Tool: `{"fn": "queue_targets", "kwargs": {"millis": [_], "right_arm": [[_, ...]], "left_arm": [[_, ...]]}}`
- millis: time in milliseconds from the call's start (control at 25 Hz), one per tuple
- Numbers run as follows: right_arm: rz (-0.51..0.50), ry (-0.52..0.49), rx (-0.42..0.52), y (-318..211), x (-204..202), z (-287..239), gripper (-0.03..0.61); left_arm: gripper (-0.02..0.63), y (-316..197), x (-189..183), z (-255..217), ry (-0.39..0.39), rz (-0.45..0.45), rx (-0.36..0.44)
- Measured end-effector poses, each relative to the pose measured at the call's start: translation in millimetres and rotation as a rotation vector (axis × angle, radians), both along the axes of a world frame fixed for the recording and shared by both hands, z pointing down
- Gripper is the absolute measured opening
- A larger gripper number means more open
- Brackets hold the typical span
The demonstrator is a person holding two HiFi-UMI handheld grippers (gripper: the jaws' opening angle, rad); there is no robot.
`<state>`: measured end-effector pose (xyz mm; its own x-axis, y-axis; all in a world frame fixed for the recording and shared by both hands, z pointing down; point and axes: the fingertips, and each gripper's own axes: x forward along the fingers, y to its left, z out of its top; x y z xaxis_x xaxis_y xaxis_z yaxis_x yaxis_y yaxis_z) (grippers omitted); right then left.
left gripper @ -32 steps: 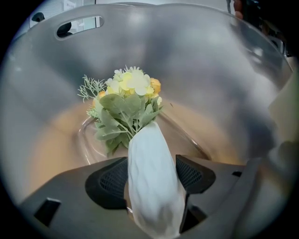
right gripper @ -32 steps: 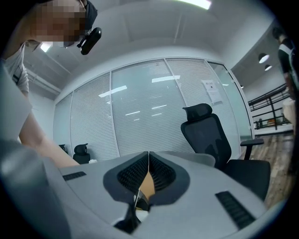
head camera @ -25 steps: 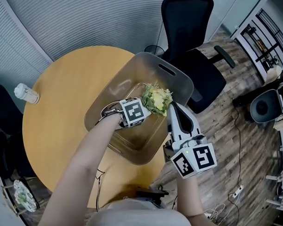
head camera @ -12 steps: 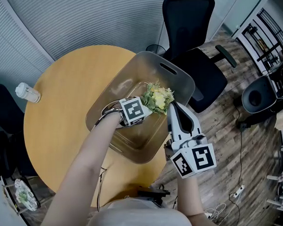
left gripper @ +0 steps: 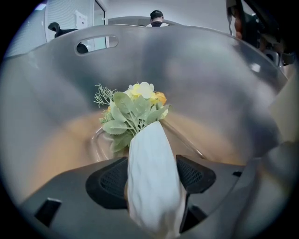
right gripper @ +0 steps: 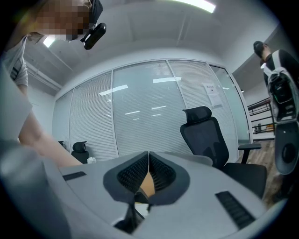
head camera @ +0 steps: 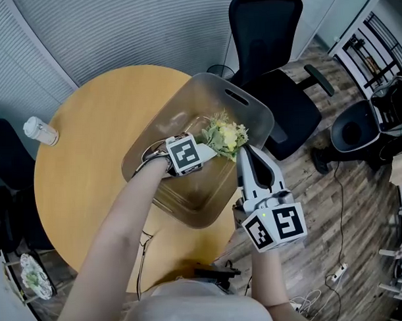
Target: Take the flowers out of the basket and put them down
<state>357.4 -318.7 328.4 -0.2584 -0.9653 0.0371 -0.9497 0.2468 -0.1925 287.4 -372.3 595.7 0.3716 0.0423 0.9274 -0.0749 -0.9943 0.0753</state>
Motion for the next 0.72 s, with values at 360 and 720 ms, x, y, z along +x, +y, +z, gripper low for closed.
{"fn": "queue_targets", "kwargs": {"millis": [360,720], "right_arm": [[0.002,-0.003,0.028,6.8,-0.8,-15.5,0.026],[-0.003,0.006,0.051,16.9,-4.4,-29.1,0.026]], "left_arm": [[0.328,1.5,0.1,-24.7,0.026,0.007,0.029],[0.327,-0.1,6.2,-57.1,0.077,0.010,0.069]]}}
